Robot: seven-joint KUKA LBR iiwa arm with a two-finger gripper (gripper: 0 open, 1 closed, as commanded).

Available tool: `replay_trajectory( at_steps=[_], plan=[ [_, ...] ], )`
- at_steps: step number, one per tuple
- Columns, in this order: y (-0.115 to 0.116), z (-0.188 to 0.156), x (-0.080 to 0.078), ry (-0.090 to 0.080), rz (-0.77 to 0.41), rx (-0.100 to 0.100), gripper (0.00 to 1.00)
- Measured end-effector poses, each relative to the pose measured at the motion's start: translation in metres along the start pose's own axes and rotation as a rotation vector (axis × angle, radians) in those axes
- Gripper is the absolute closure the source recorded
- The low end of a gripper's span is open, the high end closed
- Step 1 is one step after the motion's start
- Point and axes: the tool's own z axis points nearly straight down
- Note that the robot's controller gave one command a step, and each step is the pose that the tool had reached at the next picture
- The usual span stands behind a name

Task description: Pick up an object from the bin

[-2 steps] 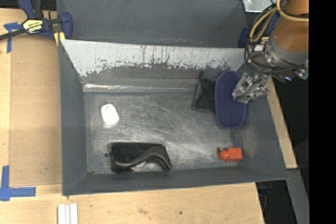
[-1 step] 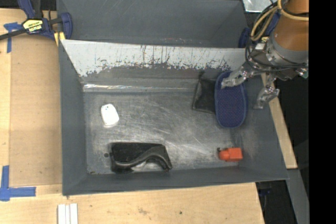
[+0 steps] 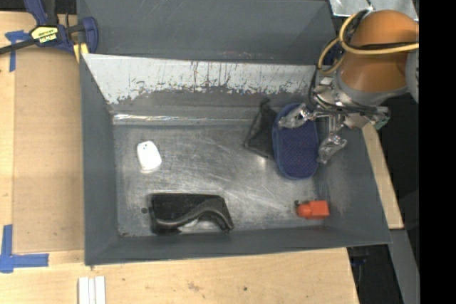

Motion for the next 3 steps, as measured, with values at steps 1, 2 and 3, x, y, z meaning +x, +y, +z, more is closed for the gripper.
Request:
replay_trajectory(
  at_steps=[1, 2, 3],
  plan=[
    [0.001, 0.008, -0.004, -0.005, -0.100, 0.000, 0.00],
    [0.001, 0.009, -0.004, -0.007, -0.101, 0.003, 1.00],
    [0.034, -0.115, -0.031, -0.004, -0.674, 0.006, 1.00]
  ],
)
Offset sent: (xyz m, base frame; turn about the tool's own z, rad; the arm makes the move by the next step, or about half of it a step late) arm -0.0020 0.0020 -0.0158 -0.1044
